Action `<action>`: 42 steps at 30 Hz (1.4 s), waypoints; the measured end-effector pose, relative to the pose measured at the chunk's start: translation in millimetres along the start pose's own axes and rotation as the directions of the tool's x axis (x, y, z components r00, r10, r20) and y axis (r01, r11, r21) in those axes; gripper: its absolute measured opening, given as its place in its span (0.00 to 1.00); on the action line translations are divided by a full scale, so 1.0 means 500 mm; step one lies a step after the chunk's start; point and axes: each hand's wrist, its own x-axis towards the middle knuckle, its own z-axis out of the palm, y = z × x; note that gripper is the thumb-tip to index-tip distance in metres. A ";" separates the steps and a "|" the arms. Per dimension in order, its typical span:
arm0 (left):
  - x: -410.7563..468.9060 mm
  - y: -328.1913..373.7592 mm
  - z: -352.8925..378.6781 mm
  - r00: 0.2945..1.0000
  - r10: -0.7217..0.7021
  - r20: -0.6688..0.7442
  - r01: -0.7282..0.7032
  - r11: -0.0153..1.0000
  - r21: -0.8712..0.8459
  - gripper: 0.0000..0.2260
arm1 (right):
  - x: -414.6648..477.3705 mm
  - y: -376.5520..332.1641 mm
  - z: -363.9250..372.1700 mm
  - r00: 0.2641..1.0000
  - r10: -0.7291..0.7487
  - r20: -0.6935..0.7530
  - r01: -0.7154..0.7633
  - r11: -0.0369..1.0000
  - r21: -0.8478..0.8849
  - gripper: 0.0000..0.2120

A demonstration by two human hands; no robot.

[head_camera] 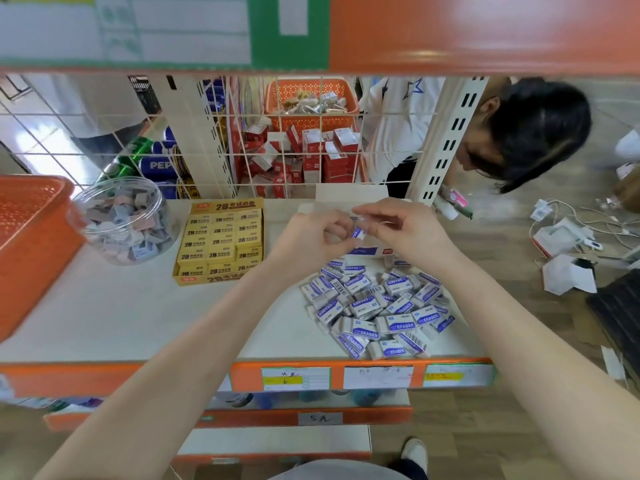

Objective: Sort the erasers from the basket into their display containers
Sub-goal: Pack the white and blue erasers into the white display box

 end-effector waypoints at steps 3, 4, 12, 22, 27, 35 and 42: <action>0.000 -0.003 -0.009 0.999 -0.040 -0.028 0.038 0.996 -0.075 0.09 | 0.005 -0.009 0.004 1.000 0.008 -0.003 -0.007 0.999 0.054 0.16; 0.001 -0.003 -0.012 0.998 -0.057 -0.039 0.052 0.992 -0.111 0.09 | 0.008 -0.013 0.006 1.000 0.007 0.005 -0.008 0.997 0.074 0.17; -0.001 -0.006 -0.026 0.993 -0.100 -0.069 0.075 0.952 -0.296 0.10 | 0.018 -0.021 0.014 0.998 -0.022 0.056 0.023 1.000 -0.007 0.17; -0.002 -0.030 -0.037 0.999 -0.042 0.006 0.042 0.973 -0.227 0.09 | 0.010 -0.008 0.030 0.985 0.137 0.102 -0.140 0.990 0.022 0.12; -0.007 -0.051 -0.043 0.992 -0.083 -0.099 0.073 0.993 -0.093 0.09 | 0.006 -0.011 0.026 0.983 0.147 0.110 -0.119 0.966 -0.229 0.14; -0.009 -0.068 -0.056 0.968 -0.105 -0.227 0.085 0.992 -0.094 0.09 | 0.014 -0.032 0.072 0.934 0.092 0.344 0.189 0.691 -0.697 0.13; -0.018 -0.071 -0.051 0.977 -0.081 -0.196 0.074 0.997 -0.038 0.09 | 0.007 -0.048 0.084 0.939 0.154 0.307 0.169 0.572 -0.803 0.16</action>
